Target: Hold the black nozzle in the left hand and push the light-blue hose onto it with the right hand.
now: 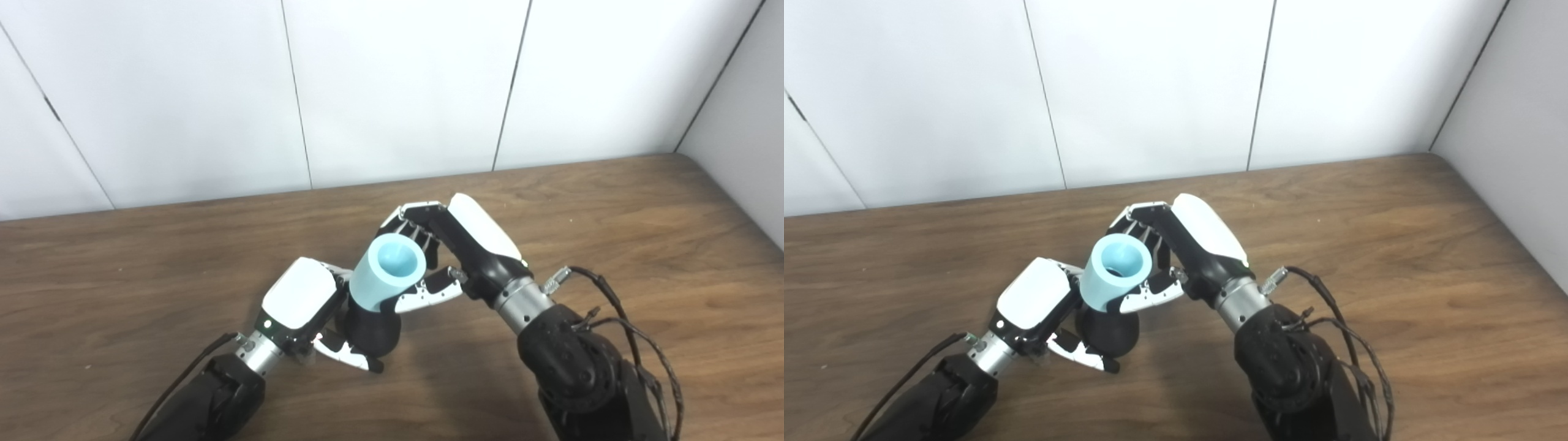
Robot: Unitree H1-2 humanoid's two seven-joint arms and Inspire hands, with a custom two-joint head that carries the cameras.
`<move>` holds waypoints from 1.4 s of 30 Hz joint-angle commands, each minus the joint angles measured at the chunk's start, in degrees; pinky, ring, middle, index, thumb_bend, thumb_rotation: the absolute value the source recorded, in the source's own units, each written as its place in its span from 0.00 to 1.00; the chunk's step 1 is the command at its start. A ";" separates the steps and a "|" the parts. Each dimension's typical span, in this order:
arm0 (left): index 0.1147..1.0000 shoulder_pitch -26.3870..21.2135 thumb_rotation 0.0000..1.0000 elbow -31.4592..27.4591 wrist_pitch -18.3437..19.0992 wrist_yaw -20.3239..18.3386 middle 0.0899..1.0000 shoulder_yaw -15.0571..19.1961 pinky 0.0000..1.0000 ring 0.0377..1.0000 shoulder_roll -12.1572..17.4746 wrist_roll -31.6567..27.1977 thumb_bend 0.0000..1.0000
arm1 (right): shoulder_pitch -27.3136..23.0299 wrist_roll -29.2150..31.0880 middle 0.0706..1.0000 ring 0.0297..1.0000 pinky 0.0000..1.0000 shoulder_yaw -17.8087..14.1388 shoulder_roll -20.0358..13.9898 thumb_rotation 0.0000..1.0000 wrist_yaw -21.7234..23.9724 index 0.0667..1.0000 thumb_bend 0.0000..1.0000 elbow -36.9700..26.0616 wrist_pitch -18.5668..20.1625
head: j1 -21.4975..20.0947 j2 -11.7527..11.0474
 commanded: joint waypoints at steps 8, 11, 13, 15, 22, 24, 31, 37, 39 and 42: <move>0.46 13.30 0.00 10.32 0.56 1.00 0.34 -6.14 0.23 0.26 -5.70 1.32 0.51 | -6.45 -6.53 0.42 0.35 0.24 -3.33 3.95 0.00 11.45 0.52 0.51 -6.13 0.44 | 0.05 -0.06; 0.45 13.35 0.00 10.01 0.70 0.69 0.33 -6.20 0.22 0.25 -5.66 1.38 0.51 | -7.29 -8.01 0.42 0.35 0.24 -4.50 5.27 0.00 14.08 0.52 0.51 -6.22 0.43 | -0.02 0.02; 0.45 13.34 0.00 10.20 0.44 1.22 0.33 -6.21 0.21 0.24 -5.73 1.43 0.51 | -8.19 -9.24 0.42 0.35 0.24 -4.90 5.59 0.00 16.32 0.52 0.51 -6.25 0.41 | -0.15 -0.02; 0.45 13.30 0.00 10.48 0.32 1.71 0.33 -6.24 0.20 0.22 -5.84 1.57 0.51 | -8.86 -10.04 0.43 0.36 0.25 -5.16 5.77 0.00 17.87 0.51 0.51 -6.31 0.44 | -0.10 -0.11; 0.45 13.33 0.00 10.15 1.18 0.64 0.34 -6.27 0.23 0.25 -5.89 1.71 0.51 | -9.33 -11.27 0.43 0.36 0.27 -6.00 6.21 0.00 19.82 0.51 0.51 -5.91 0.41 | 0.16 -0.06; 0.42 13.38 0.00 10.10 1.19 0.91 0.40 -6.29 0.19 0.22 -5.85 1.86 0.52 | -8.62 -10.91 0.43 0.36 0.26 -6.00 6.02 0.00 19.18 0.52 0.51 -5.62 0.32 | 0.19 0.03; 0.45 13.99 0.00 8.99 0.76 0.82 0.34 -6.10 0.22 0.24 -5.24 1.40 0.51 | -5.01 -9.75 0.42 0.35 0.24 -5.00 5.12 0.00 14.43 0.52 0.51 -3.87 -3.31 | 0.19 0.57; 0.45 14.53 0.00 7.81 1.06 0.11 0.33 -5.94 0.22 0.25 -4.81 1.15 0.51 | -1.87 -7.35 0.42 0.35 0.24 -5.15 5.40 0.00 9.52 0.52 0.51 -2.15 -4.30 | 0.35 1.02; 0.45 14.70 0.00 7.39 1.05 -0.17 0.33 -5.88 0.21 0.23 -4.64 1.00 0.51 | -1.12 -7.12 0.42 0.35 0.25 -5.05 5.49 0.00 8.40 0.52 0.51 -1.96 -4.20 | 0.36 1.15; 0.45 14.84 0.00 7.18 0.88 0.01 0.33 -5.81 0.20 0.23 -4.50 0.90 0.51 | -0.19 -6.69 0.43 0.35 0.25 -4.83 5.50 0.00 6.56 0.52 0.51 -1.67 -4.53 | 0.34 1.21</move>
